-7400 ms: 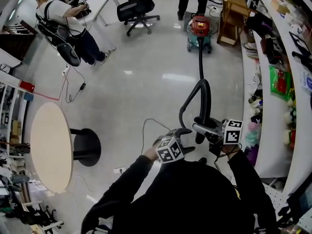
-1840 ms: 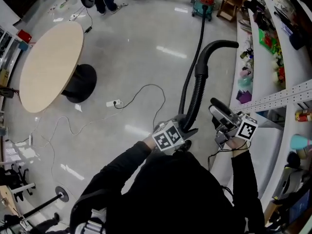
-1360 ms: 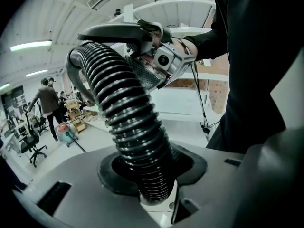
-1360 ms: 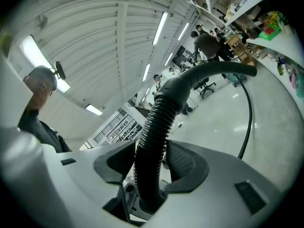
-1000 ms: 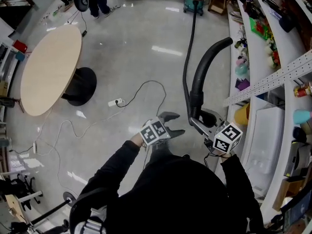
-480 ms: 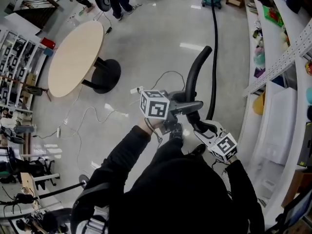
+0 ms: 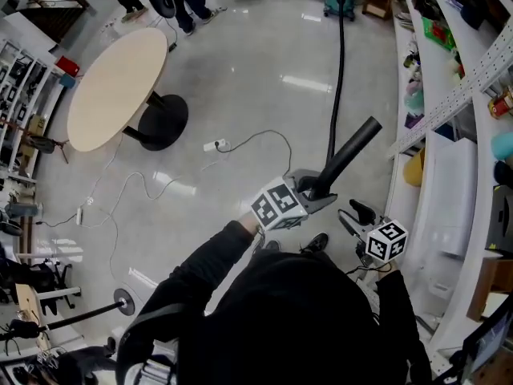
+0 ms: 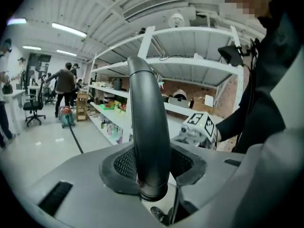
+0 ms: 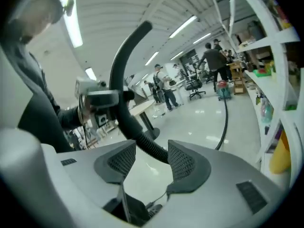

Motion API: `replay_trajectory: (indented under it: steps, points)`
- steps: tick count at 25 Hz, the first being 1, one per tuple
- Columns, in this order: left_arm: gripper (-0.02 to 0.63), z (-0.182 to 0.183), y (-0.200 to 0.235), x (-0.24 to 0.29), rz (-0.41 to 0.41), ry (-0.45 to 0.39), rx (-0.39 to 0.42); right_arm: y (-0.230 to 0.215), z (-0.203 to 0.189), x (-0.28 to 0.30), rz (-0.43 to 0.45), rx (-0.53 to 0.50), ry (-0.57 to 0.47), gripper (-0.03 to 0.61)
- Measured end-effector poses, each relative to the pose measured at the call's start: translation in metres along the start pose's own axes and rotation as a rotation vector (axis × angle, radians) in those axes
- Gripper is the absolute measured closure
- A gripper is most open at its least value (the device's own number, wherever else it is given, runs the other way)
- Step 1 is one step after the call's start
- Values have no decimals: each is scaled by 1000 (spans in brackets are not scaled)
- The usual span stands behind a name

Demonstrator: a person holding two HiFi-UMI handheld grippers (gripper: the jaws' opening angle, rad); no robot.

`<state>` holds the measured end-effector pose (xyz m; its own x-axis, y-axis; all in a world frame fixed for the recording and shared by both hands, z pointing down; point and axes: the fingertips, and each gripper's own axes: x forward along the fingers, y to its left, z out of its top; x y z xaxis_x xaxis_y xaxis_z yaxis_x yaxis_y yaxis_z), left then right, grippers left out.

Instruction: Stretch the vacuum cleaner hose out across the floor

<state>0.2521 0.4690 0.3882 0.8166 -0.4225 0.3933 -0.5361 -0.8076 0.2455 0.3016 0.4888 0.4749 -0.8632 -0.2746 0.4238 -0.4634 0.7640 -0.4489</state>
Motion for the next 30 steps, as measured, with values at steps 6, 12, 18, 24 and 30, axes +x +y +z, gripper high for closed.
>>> replay_trajectory:
  steps: [6, 12, 18, 24, 30]
  points:
    - [453, -71, -9, -56, -26, 67, 81, 46, 63, -19, -85, 227, -256, 379]
    - [453, -147, -30, -76, -61, 161, 205, 119, 107, 3, 13, 435, -395, 352]
    - [453, -181, -69, -68, -114, 231, 332, 141, 77, 1, -82, 371, -258, 347]
    - [453, -204, -95, -57, -69, 281, 359, 179, 48, -11, -45, 280, -198, 416]
    - [371, -216, -136, -59, -23, 325, 145, 215, -4, -46, 20, 179, -181, 430]
